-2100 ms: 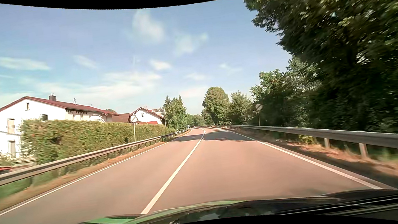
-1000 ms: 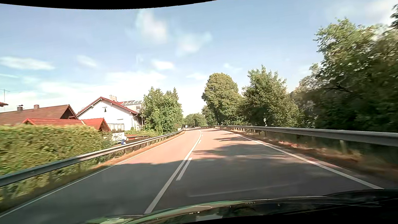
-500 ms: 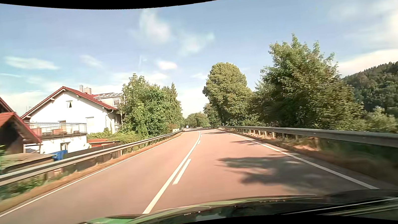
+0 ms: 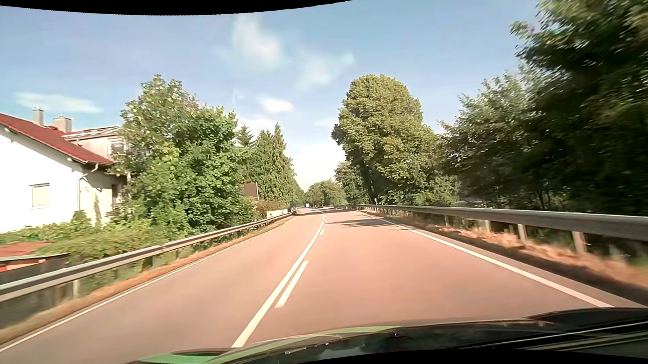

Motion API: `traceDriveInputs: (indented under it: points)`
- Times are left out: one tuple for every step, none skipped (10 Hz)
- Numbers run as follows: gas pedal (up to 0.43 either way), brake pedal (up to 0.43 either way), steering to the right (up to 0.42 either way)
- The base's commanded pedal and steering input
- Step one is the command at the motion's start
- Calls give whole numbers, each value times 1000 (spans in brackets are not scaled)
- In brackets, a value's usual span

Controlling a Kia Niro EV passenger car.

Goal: Follow the waypoints while adhering to traffic rules and regulations

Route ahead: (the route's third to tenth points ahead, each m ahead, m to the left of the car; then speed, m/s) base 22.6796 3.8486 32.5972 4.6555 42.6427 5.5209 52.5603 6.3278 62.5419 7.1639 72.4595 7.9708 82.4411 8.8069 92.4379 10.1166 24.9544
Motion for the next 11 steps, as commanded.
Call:
traceDriveInputs:
  points:
    - [287, 0, -10]
    - [287, 0, -10]
    - [287, 0, -10]
    - [287, 0, -9]
    - [287, 0, -8]
    - [287, 0, -8]
    - [287, 0, -8]
    - [287, 0, -8]
    - [280, 0, -9]
    - [268, 0, -10]
    - [260, 0, -11]
